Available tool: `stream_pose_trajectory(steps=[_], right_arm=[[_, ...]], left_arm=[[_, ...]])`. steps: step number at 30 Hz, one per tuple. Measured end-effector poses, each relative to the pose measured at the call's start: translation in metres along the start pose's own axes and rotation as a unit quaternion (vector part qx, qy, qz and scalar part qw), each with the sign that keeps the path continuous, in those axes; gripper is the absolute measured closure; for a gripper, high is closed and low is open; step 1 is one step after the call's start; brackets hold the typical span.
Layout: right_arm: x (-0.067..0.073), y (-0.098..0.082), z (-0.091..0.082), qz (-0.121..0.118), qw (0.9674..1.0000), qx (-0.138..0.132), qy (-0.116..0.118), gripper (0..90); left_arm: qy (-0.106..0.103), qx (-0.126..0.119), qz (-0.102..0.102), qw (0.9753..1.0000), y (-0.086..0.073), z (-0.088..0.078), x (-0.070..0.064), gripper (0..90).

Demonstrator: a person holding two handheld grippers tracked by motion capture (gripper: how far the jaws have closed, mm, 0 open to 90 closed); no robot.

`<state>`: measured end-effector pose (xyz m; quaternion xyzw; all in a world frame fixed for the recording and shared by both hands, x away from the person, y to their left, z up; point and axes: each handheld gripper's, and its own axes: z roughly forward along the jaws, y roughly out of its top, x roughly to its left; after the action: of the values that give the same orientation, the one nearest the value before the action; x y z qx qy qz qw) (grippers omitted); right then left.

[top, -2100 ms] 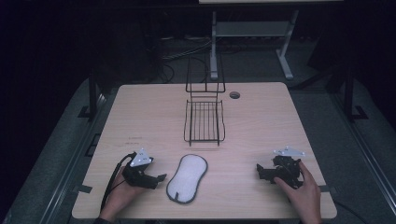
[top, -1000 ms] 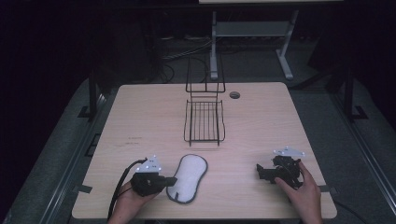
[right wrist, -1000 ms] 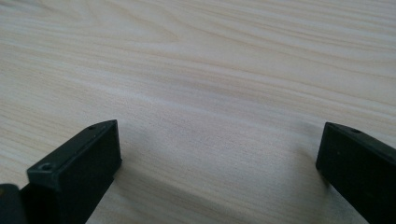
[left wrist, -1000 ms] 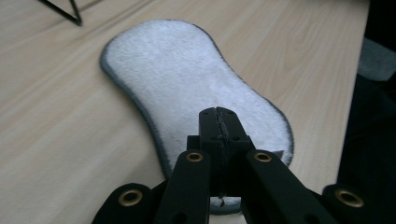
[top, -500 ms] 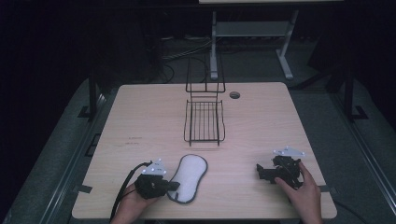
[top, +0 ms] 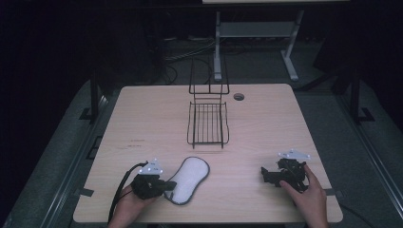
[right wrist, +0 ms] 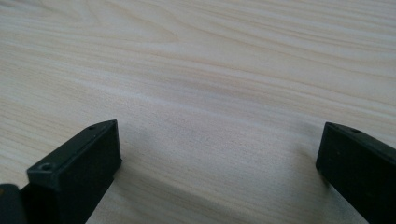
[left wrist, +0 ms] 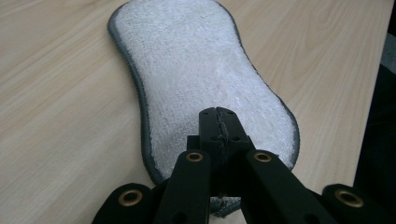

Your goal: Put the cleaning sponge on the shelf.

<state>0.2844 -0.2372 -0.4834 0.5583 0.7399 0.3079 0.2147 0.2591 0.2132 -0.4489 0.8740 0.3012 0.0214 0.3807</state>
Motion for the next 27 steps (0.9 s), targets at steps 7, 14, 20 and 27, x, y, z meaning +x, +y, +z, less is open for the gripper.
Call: stream_pose_trajectory(steps=[7,14,20,27], right_arm=[[0.000,0.000,0.000,0.000,1.0000,0.000,0.000,0.0],[0.000,0.000,0.000,0.000,1.0000,0.000,0.000,0.0],[0.000,0.000,0.000,0.000,1.0000,0.000,0.000,0.0],[0.000,0.000,0.000,0.000,1.0000,0.000,0.000,0.0]], left_arm=[[0.017,-0.002,-0.008,0.9998,-0.002,-0.005,0.008,89.6],[0.033,-0.001,-0.017,0.9993,-0.003,-0.010,0.020,89.7],[0.049,-0.004,-0.023,0.9986,-0.002,-0.012,0.031,89.7],[0.070,-0.006,-0.030,0.9971,0.000,-0.016,0.048,89.7]])
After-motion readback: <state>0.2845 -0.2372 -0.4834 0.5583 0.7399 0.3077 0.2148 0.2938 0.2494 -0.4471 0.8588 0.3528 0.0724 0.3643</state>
